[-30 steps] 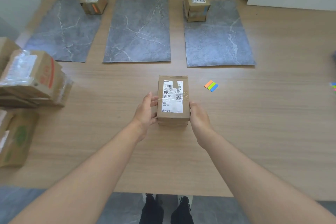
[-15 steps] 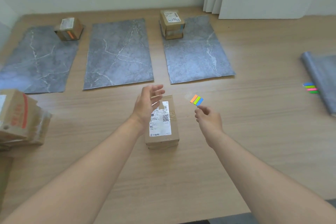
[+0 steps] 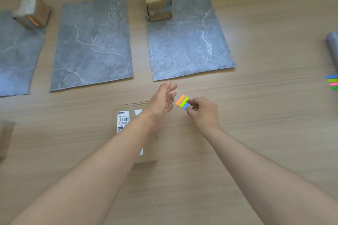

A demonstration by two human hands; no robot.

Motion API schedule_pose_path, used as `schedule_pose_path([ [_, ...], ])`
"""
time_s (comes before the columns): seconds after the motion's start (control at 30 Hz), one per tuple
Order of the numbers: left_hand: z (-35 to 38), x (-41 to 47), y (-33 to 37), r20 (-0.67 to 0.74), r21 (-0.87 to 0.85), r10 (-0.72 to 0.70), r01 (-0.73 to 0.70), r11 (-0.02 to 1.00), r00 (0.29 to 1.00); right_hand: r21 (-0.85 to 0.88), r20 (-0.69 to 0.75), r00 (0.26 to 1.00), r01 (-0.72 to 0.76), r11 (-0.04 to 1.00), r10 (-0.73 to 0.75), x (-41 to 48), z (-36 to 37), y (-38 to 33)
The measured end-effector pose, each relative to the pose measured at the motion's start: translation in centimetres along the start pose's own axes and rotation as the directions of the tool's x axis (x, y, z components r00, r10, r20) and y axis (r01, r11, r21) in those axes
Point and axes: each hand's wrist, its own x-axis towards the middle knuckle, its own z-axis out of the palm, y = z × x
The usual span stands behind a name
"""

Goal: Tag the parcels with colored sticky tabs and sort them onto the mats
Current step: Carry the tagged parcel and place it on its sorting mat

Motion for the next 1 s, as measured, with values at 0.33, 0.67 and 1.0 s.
schedule_pose_path([
  [0.33,1.5,4.1,-0.3,-0.055,0.024,-0.021,0.023,0.999,0.998,-0.064,0.031,0.999,0.036,0.997,-0.034,3.6,2.6,1.1],
  [0.67,1.7,4.7,0.6,-0.017,0.084,-0.070,0.072,0.994,0.997,-0.046,0.123,0.988,-0.091,0.995,0.096,5.2,1.4,0.0],
  [1.0,1.3,4.8,0.8,-0.013,0.081,-0.122,0.123,0.989,0.992,-0.341,0.207,0.965,0.223,0.913,-0.158,5.2,0.3,-0.3],
])
